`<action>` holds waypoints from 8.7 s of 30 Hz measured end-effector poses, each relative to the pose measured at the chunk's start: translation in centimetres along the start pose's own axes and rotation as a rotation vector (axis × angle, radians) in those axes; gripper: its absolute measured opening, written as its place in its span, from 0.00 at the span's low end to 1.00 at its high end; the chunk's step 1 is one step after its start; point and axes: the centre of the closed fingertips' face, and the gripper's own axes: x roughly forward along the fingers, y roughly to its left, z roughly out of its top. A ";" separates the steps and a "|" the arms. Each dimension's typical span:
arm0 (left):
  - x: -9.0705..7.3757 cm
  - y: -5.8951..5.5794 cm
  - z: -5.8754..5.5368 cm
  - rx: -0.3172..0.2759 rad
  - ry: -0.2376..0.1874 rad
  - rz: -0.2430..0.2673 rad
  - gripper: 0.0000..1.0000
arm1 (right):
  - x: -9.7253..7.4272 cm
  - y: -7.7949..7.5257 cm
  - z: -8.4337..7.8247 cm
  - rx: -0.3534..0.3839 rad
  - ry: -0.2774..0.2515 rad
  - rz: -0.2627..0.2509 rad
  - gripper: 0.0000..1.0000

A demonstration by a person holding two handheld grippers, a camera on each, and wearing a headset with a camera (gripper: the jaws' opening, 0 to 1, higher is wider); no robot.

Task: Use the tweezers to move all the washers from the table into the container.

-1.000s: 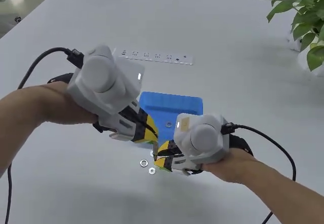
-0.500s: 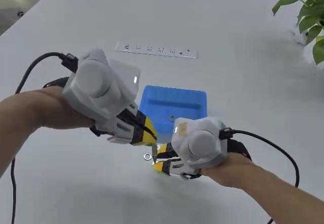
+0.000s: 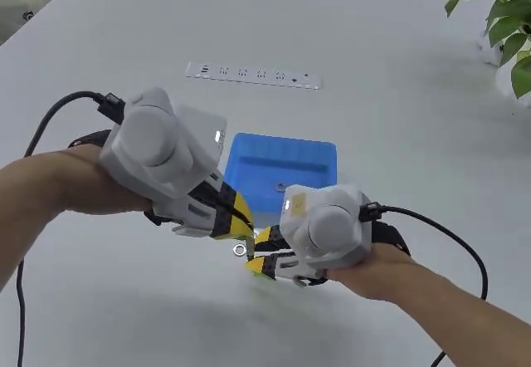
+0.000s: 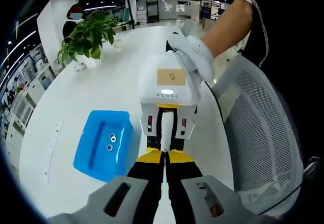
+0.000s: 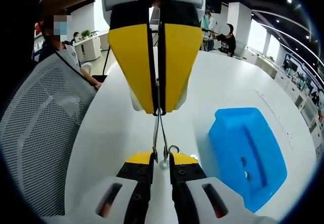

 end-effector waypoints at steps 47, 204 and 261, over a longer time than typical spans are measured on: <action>0.1 0.1 0.1 -0.022 -0.010 -0.004 0.05 | -0.5 0.1 0.2 -0.017 0.014 0.017 0.10; -3.1 4.4 2.6 0.063 0.022 0.034 0.04 | -3.1 -4.9 3.6 -0.079 0.017 -0.034 0.12; -0.8 1.7 -2.6 -0.021 0.044 -0.001 0.05 | 2.0 -1.2 0.9 -0.052 0.056 0.072 0.12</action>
